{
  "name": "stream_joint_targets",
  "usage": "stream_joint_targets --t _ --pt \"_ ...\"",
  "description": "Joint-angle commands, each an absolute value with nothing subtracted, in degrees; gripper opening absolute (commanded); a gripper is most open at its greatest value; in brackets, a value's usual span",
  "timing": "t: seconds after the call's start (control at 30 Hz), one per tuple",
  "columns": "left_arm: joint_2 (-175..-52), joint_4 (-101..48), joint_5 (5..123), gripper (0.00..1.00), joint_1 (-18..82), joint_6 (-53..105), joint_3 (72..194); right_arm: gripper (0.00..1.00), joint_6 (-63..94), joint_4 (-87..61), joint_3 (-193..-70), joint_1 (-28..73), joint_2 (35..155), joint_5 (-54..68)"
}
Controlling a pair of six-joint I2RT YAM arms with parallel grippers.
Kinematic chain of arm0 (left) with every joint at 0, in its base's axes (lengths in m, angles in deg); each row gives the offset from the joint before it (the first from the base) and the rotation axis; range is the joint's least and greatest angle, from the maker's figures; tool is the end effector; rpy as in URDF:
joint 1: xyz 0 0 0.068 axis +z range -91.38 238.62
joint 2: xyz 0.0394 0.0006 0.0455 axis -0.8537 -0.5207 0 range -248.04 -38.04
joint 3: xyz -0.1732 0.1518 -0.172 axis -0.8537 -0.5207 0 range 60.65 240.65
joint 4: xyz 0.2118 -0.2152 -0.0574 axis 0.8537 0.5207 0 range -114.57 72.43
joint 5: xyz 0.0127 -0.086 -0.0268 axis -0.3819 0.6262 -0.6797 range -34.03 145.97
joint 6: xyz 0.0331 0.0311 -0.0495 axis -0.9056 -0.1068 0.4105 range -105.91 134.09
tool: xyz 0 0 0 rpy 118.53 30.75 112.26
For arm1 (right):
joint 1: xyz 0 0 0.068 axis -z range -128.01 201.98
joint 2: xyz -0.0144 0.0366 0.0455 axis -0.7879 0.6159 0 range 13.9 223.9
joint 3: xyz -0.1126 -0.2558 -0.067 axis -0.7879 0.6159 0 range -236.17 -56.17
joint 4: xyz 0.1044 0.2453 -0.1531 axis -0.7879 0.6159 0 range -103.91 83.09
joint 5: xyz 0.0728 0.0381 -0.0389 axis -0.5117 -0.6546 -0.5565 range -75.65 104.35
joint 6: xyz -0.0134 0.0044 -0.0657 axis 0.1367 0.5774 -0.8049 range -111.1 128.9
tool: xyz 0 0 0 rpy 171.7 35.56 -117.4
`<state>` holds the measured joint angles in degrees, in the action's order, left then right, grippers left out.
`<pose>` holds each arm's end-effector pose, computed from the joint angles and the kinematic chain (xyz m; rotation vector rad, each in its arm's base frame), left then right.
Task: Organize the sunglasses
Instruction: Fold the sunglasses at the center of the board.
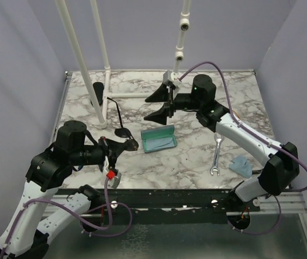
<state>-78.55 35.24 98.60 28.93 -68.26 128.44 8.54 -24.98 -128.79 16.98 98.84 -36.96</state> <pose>0.1009 -0.0993 0.4216 1.8402 0.7399 -0.2066 0.3057 0.2651 0.3850 -1.1661 1.2571 1.1636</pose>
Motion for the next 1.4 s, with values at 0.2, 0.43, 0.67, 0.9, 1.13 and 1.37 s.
stream_joint_targets --t 0.2,0.43,0.67,0.9,1.13,1.37 --pt "-61.7 46.2 70.3 0.00 29.5 -123.5 114.1 0.84 -4.3 -31.3 -129.5 7.9 99.0 -41.0" --pt "-52.2 43.8 61.1 0.00 29.6 -138.7 106.1 0.85 -7.5 -30.9 -126.7 7.9 96.2 -39.7" --pt "-52.3 40.7 66.5 0.00 29.7 -130.8 107.0 0.88 -29.5 -26.7 -121.0 1.9 93.4 -31.8" --pt "-51.8 40.8 69.8 0.00 30.0 -130.8 107.0 1.00 -61.8 -42.3 -111.3 -4.4 94.0 -30.0" --pt "-54.6 41.8 78.3 0.00 32.2 -119.9 112.3 1.00 -73.7 -58.8 -112.1 -7.0 103.6 -24.6" --pt "-55.3 42.8 84.1 0.00 34.8 -117.7 113.9 1.00 -73.9 -63.7 -116.0 -8.1 109.0 -30.9"
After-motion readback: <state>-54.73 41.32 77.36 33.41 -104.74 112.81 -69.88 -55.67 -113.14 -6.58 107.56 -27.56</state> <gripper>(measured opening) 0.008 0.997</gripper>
